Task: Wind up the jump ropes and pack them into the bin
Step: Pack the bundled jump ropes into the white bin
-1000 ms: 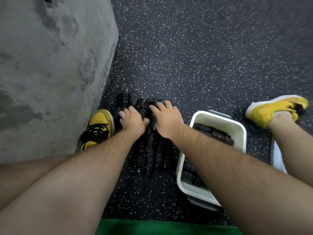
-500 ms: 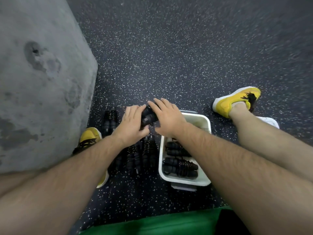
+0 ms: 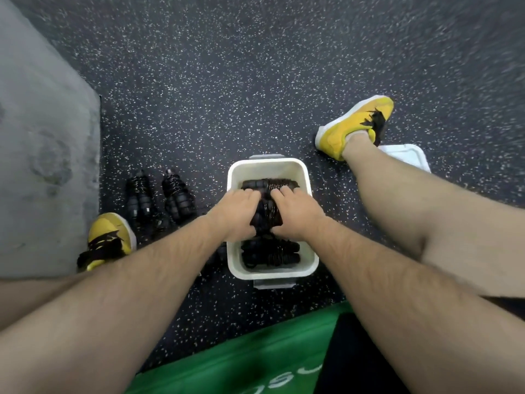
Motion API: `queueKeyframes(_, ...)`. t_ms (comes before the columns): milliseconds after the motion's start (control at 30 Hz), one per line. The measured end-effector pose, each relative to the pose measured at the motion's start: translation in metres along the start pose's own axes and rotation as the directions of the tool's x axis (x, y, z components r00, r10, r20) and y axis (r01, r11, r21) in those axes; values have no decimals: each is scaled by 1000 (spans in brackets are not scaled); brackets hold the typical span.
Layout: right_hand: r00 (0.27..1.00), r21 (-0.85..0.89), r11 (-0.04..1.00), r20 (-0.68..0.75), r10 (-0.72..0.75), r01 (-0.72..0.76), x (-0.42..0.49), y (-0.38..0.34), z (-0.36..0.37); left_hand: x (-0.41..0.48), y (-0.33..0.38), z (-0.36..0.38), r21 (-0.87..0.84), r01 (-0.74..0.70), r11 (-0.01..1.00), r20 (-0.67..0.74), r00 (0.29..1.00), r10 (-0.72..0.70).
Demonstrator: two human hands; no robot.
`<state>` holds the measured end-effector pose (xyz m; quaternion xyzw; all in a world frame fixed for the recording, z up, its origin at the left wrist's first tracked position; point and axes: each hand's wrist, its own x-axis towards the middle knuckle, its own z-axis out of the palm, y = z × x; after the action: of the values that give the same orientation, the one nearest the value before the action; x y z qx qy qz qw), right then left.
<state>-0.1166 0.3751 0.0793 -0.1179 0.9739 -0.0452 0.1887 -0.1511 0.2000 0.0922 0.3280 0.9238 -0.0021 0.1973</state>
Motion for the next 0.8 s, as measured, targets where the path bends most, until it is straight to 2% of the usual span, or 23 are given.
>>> queueKeyframes(167, 996, 78, 995, 69, 60, -65, 11, 1, 28, 17, 6, 30, 117, 11, 993, 81, 997, -21)
queueKeyframes(333, 993, 31, 993, -26, 112, -112, 21, -6, 44, 24, 11, 50, 194, 116, 974, 31, 992, -124)
queueKeyframes(500, 992, 17, 993, -55, 115, -114, 21, -7, 39, 26, 5, 52, 205, 97, 974, -21, 995, -94)
queueKeyframes(600, 996, -9, 997, -51, 74, -75, 13, -8, 31, 17, 3, 50, 91, 93, 992, -66, 994, -87)
queueKeyframes(700, 994, 43, 997, -92, 63, -59, 9, -12, 16, 6, 1, 44, -174, 73, 982, -169, 980, -103)
queueKeyframes(800, 976, 51, 998, -213, 44, -33, 18, -26, 2, -7, -6, 37, -364, 95, 927, -329, 917, -224)
